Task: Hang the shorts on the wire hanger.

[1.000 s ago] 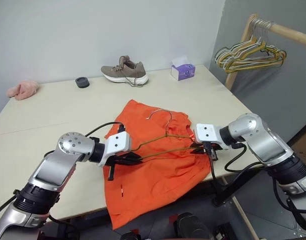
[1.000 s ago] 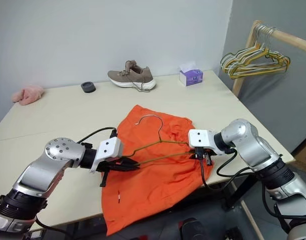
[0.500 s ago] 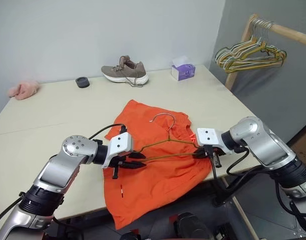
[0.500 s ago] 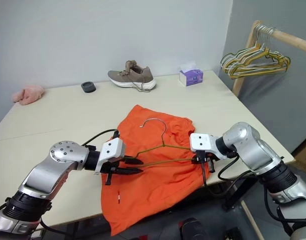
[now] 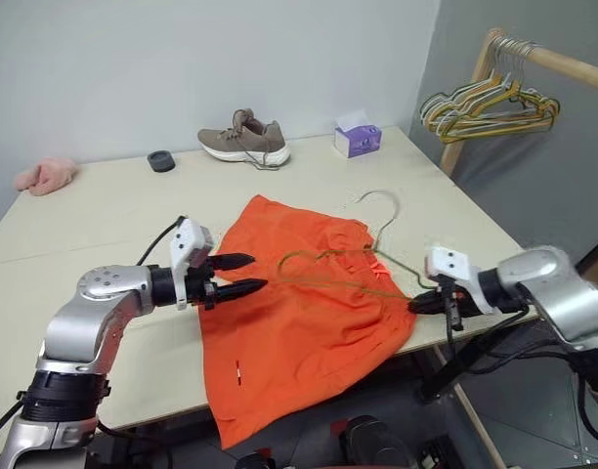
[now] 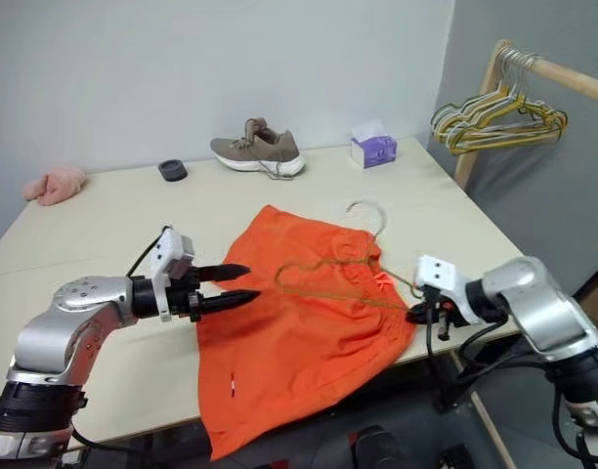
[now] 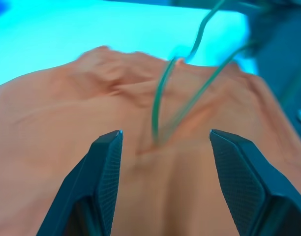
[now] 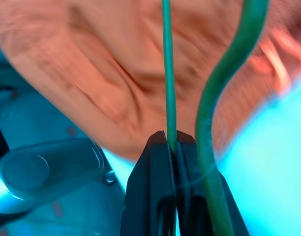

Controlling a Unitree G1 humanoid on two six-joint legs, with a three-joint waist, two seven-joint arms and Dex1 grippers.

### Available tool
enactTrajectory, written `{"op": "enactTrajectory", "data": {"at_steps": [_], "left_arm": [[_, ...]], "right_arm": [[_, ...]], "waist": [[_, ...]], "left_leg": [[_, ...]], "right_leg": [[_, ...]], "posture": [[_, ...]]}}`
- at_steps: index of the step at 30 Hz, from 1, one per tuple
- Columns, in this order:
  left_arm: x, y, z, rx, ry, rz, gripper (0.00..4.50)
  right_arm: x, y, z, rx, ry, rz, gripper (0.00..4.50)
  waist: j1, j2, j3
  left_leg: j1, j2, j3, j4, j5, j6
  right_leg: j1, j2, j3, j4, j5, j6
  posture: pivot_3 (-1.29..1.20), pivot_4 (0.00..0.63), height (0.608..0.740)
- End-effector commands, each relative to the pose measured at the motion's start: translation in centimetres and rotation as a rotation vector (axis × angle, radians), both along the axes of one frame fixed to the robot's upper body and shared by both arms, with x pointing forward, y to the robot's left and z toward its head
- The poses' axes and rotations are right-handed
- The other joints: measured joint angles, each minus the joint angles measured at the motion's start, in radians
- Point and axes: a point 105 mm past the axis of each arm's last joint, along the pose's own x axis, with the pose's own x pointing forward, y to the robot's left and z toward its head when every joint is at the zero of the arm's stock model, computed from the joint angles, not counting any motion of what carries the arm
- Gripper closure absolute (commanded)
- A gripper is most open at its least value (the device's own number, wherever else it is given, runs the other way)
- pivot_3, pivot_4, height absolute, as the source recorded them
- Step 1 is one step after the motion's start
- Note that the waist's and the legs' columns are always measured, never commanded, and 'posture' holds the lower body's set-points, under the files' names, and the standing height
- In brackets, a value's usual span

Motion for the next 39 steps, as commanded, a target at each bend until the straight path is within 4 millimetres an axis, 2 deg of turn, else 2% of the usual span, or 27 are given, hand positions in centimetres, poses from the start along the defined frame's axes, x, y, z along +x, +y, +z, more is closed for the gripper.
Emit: {"op": "enactTrajectory", "data": {"at_steps": [1,7,14,17,20,25,32,39], "left_arm": [[-0.2,0.6,0.4,-0.024,-0.041,0.043,1.54],[-2.0,-0.7,-1.3,0.002,-0.081,-0.008,1.54],[-3.7,-1.8,-2.6,0.064,-0.131,-0.067,1.54],[-3.9,-2.0,-2.8,0.068,-0.128,-0.078,1.54],[-4.4,-2.1,-3.1,0.087,-0.117,-0.101,1.54],[-5.0,-2.2,-3.4,0.086,-0.111,-0.111,1.54],[-4.8,-1.9,-3.7,0.085,-0.114,-0.09,1.54],[-4.7,-1.8,-3.7,0.09,-0.124,-0.076,1.54]], "right_arm": [[0.2,-2.5,0.8,0.049,0.005,-0.161,4.5],[-0.3,-6.7,-0.7,0.081,0.088,-0.433,4.5],[-1.0,-8.5,-1.3,0.121,0.144,-0.578,4.5],[-1.9,-8.8,-2.0,0.099,0.181,-0.575,4.5],[-3.4,-7.8,-2.3,0.086,0.236,-0.496,4.5],[-4.2,-7.2,-2.9,0.072,0.269,-0.461,4.5],[-2.9,-6.5,-2.0,0.099,0.245,-0.446,4.5],[-1.0,-8.0,-0.8,0.052,0.153,-0.47,4.5]], "waist": [[0.0,0.0,0.0],[-0.001,0.0,0.0],[-0.003,0.0,0.0],[-0.002,-0.001,0.001],[-0.001,0.0,0.002],[-0.003,-0.003,0.006],[-0.003,-0.005,0.015],[0.002,-0.006,0.018]], "left_leg": [[0.0,0.0,0.0,0.0,0.0,0.0],[0.0,0.0,0.001,0.0,0.0,0.0],[0.001,0.0,0.002,0.0,0.0,0.0],[0.001,0.0,0.002,0.0,0.0,0.0],[0.0,0.0,0.002,0.0,0.0,0.0],[0.001,0.001,0.003,0.0,-0.002,0.0],[0.001,0.002,0.003,0.0,-0.002,0.0],[0.0,0.002,0.003,0.0,-0.002,0.0]], "right_leg": [[0.0,0.0,0.0,0.0,0.0,0.0],[0.0,0.0,0.0,0.0,-0.001,-0.002],[0.0,0.0,0.002,0.0,-0.004,-0.006],[0.0,0.0,0.001,0.0,-0.004,-0.006],[0.0,0.0,0.001,-0.001,-0.004,-0.007],[0.0,0.0,0.001,-0.001,-0.005,-0.008],[0.0,0.0,0.001,-0.001,-0.005,-0.008],[-0.001,0.001,0.001,-0.001,-0.005,-0.009]], "posture": [[-0.25,0.019,0.74],[-0.26,0.023,0.74],[-0.26,0.028,0.74],[-0.25,0.032,0.74],[-0.25,0.039,0.74],[-0.24,0.041,0.74],[-0.24,0.041,0.74],[-0.22,0.039,0.74]]}}
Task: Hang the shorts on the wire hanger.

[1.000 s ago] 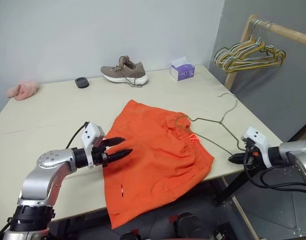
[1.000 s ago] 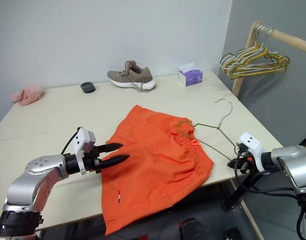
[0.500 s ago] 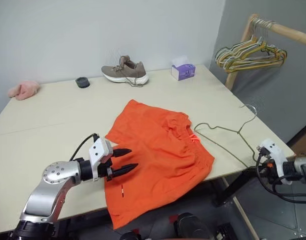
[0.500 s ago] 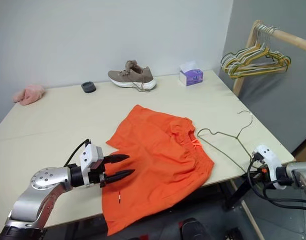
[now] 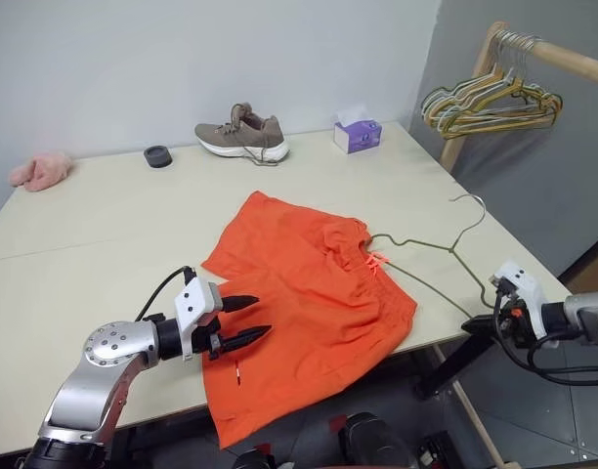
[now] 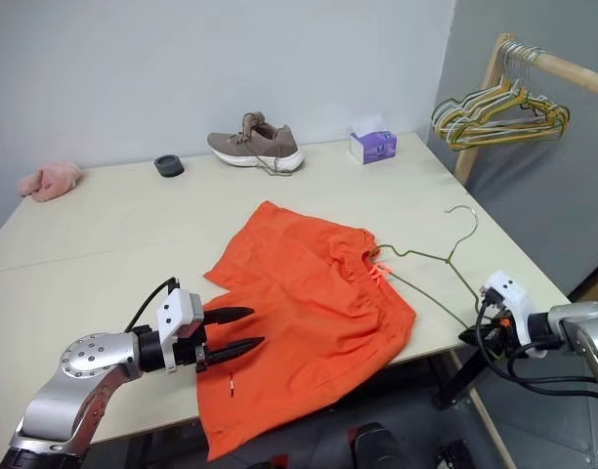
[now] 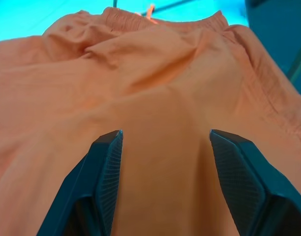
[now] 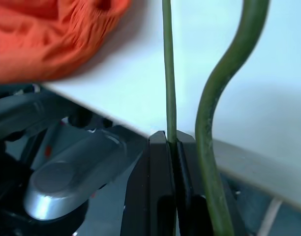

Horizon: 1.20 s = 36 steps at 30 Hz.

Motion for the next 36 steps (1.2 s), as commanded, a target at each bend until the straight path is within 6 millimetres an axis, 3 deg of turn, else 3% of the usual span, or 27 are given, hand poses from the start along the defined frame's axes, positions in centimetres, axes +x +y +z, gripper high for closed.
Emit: {"op": "enactTrajectory", "data": {"at_steps": [1,6,13,26,36], "left_arm": [[0.1,-0.2,0.7,-0.001,-0.046,-0.005,1.54],[-0.1,-0.2,0.6,0.0,-0.044,0.0,1.54],[0.2,-0.4,0.5,-0.002,-0.047,-0.011,1.54],[1.1,-0.9,0.8,0.002,-0.067,-0.029,1.54],[1.0,-1.3,1.5,-0.009,-0.092,-0.009,1.54]], "right_arm": [[0.7,-0.9,1.4,-0.045,-0.055,0.005,4.5],[-0.9,-0.8,2.0,-0.033,-0.013,0.064,4.5],[-1.8,-0.8,1.0,-0.039,0.029,0.075,4.5],[0.2,1.6,0.6,0.091,0.14,0.057,4.5],[1.9,2.9,-0.4,0.207,0.3,-0.154,4.5]], "waist": [[0.002,0.0,0.001],[0.01,0.001,0.003],[0.011,0.001,0.004],[-0.003,0.003,0.006],[0.001,0.004,0.007]], "left_leg": [[0.0,0.0,0.0,0.0,0.0,0.0],[0.0,0.001,0.001,0.0,-0.001,0.0],[0.001,0.004,0.001,0.0,-0.002,-0.001],[0.0,0.004,0.002,0.0,-0.002,-0.001],[0.0,0.005,0.002,0.0,-0.002,-0.001]], "right_leg": [[0.0,0.0,0.0,0.0,0.0,0.0],[0.0,0.001,0.0,0.0,-0.001,-0.001],[0.0,0.004,0.0,0.0,-0.001,-0.002],[-0.001,0.004,0.0,-0.001,-0.001,-0.002],[-0.001,0.005,0.0,0.0,-0.001,-0.002]], "posture": [[-0.22,0.04,0.74],[-0.23,0.043,0.74],[-0.24,0.044,0.74],[-0.23,0.042,0.74],[-0.21,0.042,0.74]]}}
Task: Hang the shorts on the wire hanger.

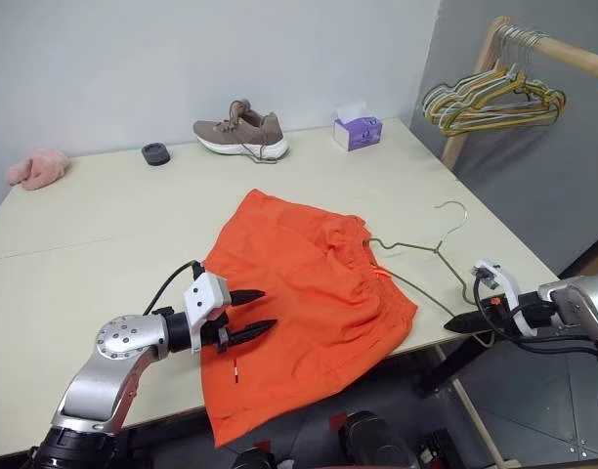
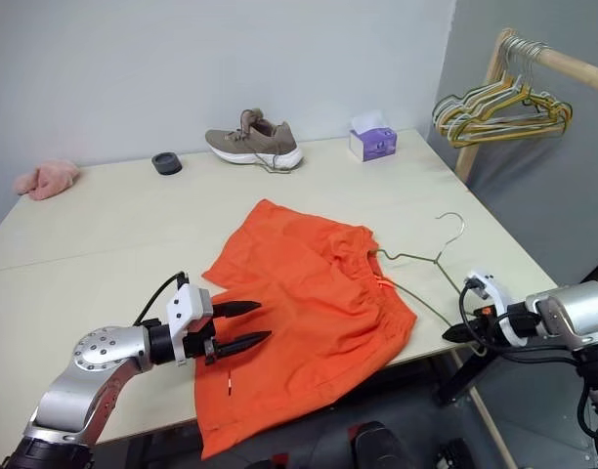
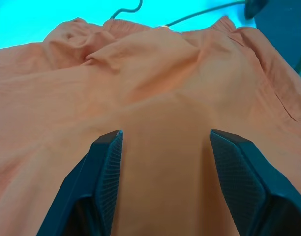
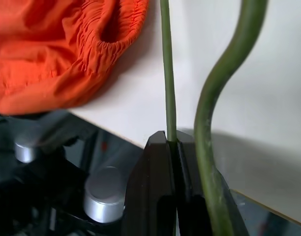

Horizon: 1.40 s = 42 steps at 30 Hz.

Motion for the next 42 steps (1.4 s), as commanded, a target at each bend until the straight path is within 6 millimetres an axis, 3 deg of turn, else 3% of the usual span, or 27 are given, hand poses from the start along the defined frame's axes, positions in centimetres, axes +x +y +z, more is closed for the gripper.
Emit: {"op": "enactTrajectory", "data": {"at_steps": [1,6,10,13,18,25,34,42], "left_arm": [[0.2,-0.4,1.3,-0.019,-0.048,0.008,1.54],[0.4,-0.6,1.6,-0.029,-0.054,0.017,1.54],[1.0,-0.5,2.1,-0.043,-0.076,0.05,1.54],[2.5,0.2,2.8,-0.057,-0.124,0.127,1.54],[3.2,0.6,3.0,-0.059,-0.157,0.17,1.54],[3.1,0.4,2.8,-0.049,-0.171,0.162,1.54],[3.3,0.5,2.8,-0.052,-0.178,0.162,1.54],[3.6,0.5,2.8,-0.054,-0.194,0.163,1.54]], "right_arm": [[1.2,0.8,1.1,0.057,0.013,-0.098,4.5],[2.8,2.5,1.9,0.148,0.039,-0.227,4.5],[3.4,4.0,3.4,0.239,0.011,-0.218,4.5],[1.2,5.0,4.4,0.254,-0.009,-0.062,4.5],[-1.7,5.1,3.2,0.183,0.022,0.063,4.5],[1.9,3.8,1.2,0.098,0.015,-0.131,4.5],[4.2,5.2,2.1,0.122,-0.004,-0.099,4.5],[8.9,5.9,3.7,0.138,-0.194,-0.068,4.5]], "waist": [[-0.001,0.0,0.0],[0.002,0.0,0.0],[0.01,0.0,0.0],[0.025,0.002,0.001],[0.037,0.001,0.001],[0.02,0.001,0.0],[0.025,0.002,0.0],[0.02,0.002,0.0]], "left_leg": [[0.0,0.0,0.0,0.0,0.0,0.0],[0.0,0.0,0.0,0.001,0.0,0.0],[-0.001,0.0,0.0,0.001,0.0,0.0],[-0.002,0.0,0.0,0.0,0.0,0.0],[-0.004,0.0,0.0,0.0,-0.001,0.001],[-0.003,0.0,0.001,0.001,-0.001,0.001],[-0.005,0.0,0.0,0.001,-0.001,0.001],[-0.004,0.0,0.001,0.001,-0.001,0.001]], "right_leg": [[0.0,0.0,0.0,0.0,0.0,0.0],[0.0,0.001,0.0,0.001,0.001,0.001],[0.0,0.001,0.0,0.001,0.004,0.007],[-0.002,0.001,0.0,0.001,0.004,0.007],[-0.003,0.001,0.0,-0.001,0.003,0.006],[-0.003,0.001,0.001,0.0,0.005,0.008],[-0.004,0.002,0.001,0.0,0.005,0.008],[-0.004,0.002,0.001,0.001,0.006,0.008]], "posture": [[-0.21,0.042,0.74],[-0.21,0.041,0.74],[-0.21,0.039,0.74],[-0.21,0.039,0.74],[-0.21,0.037,0.74],[-0.2,0.034,0.74],[-0.2,0.027,0.74],[-0.2,0.019,0.74]]}}
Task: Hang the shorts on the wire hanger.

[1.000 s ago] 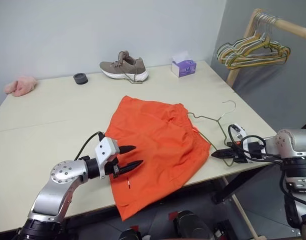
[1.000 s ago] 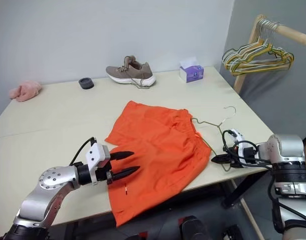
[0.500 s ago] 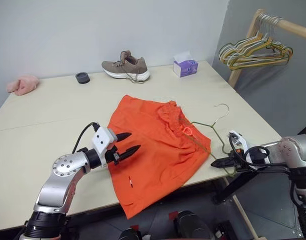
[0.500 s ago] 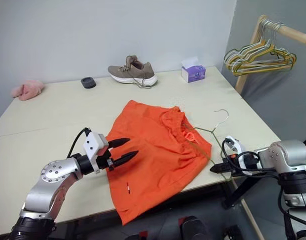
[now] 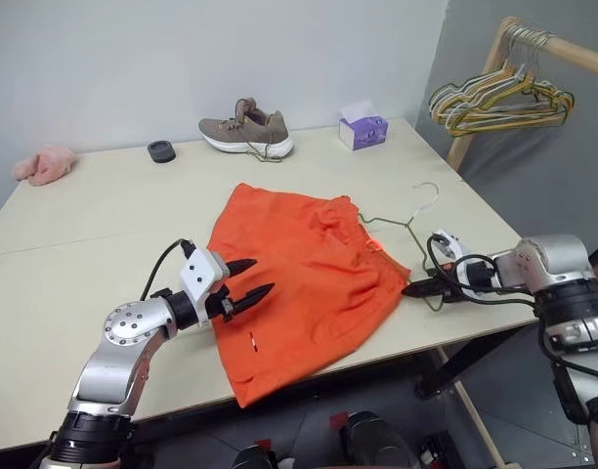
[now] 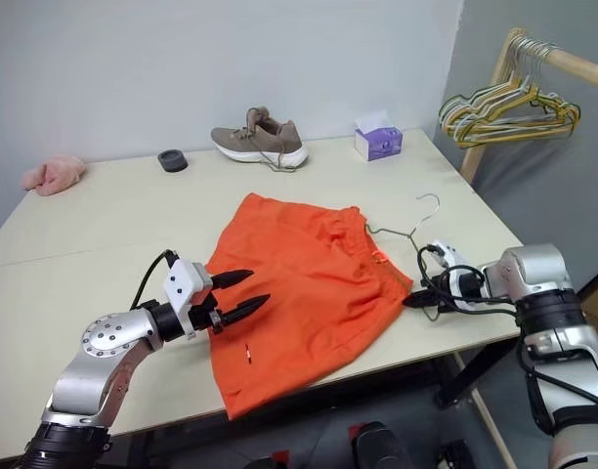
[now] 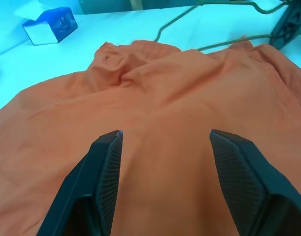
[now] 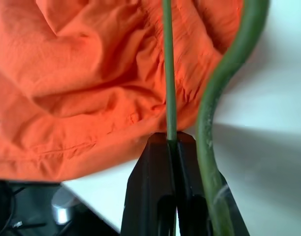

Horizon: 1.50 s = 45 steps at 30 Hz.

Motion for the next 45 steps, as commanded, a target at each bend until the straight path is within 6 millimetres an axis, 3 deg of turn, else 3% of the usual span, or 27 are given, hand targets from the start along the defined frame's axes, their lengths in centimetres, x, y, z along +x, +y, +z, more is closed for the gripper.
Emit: {"op": "enactTrajectory", "data": {"at_steps": [1,6,10,12,20,29,41,45], "left_arm": [[0.2,-0.1,1.1,0.001,-0.053,-0.009,1.54],[0.1,0.1,1.0,0.002,-0.053,-0.005,1.54],[0.0,0.1,0.9,0.002,-0.051,-0.004,1.54],[0.1,0.1,0.8,0.002,-0.05,-0.004,1.54],[0.1,-0.1,0.7,0.001,-0.047,-0.015,1.54],[-0.1,-0.2,0.6,-0.002,-0.043,-0.02,1.54],[0.1,-0.3,0.7,-0.001,-0.049,-0.03,1.54],[0.1,-0.4,0.7,-0.004,-0.049,-0.033,1.54]], "right_arm": [[1.9,0.9,2.1,0.029,-0.155,0.058,4.5],[-1.1,2.9,2.2,0.02,-0.193,0.347,4.5],[-3.5,2.5,0.9,-0.04,-0.135,0.455,4.5],[-3.8,2.0,0.4,-0.073,-0.12,0.453,4.5],[0.9,1.4,0.2,-0.229,-0.246,0.302,4.5],[3.8,2.4,1.9,-0.381,-0.419,0.483,4.5],[5.8,2.8,1.8,-0.406,-0.355,0.452,4.5],[7.4,4.5,2.8,-0.45,-0.536,0.472,4.5]], "waist": [[0.001,0.0,0.0],[0.005,0.001,0.0],[0.011,0.001,0.0],[0.01,0.001,0.0],[-0.009,0.001,0.0],[-0.003,0.001,0.0],[-0.002,0.002,-0.001],[-0.005,0.002,-0.001]], "left_leg": [[0.0,0.0,0.0,0.0,0.0,0.0],[-0.003,0.0,-0.001,0.0,0.0,0.0],[-0.005,0.0,-0.001,0.0,0.0,0.0],[-0.005,0.0,-0.001,0.001,0.0,0.0],[0.0,0.001,0.0,0.001,0.0,0.0],[-0.001,0.001,0.0,0.001,0.0,0.0],[0.0,0.001,-0.001,0.001,0.0,0.0],[0.0,0.001,0.0,0.001,0.0,0.0]], "right_leg": [[0.0,0.0,0.0,0.0,0.0,0.0],[-0.002,0.0,0.0,0.0,0.0,0.0],[-0.003,0.0,-0.001,0.0,0.0,0.0],[-0.003,0.0,-0.001,0.0,0.0,0.0],[-0.001,0.001,0.0,0.002,0.002,0.0],[-0.001,0.001,0.001,0.001,0.001,0.0],[-0.001,0.001,0.001,0.002,0.002,-0.001],[0.0,0.0,0.001,0.002,0.002,-0.001]], "posture": [[-0.19,0.019,0.74],[-0.19,0.021,0.74],[-0.2,0.025,0.74],[-0.2,0.026,0.74],[-0.2,0.03,0.74],[-0.2,0.029,0.74],[-0.2,0.028,0.74],[-0.2,0.027,0.74]]}}
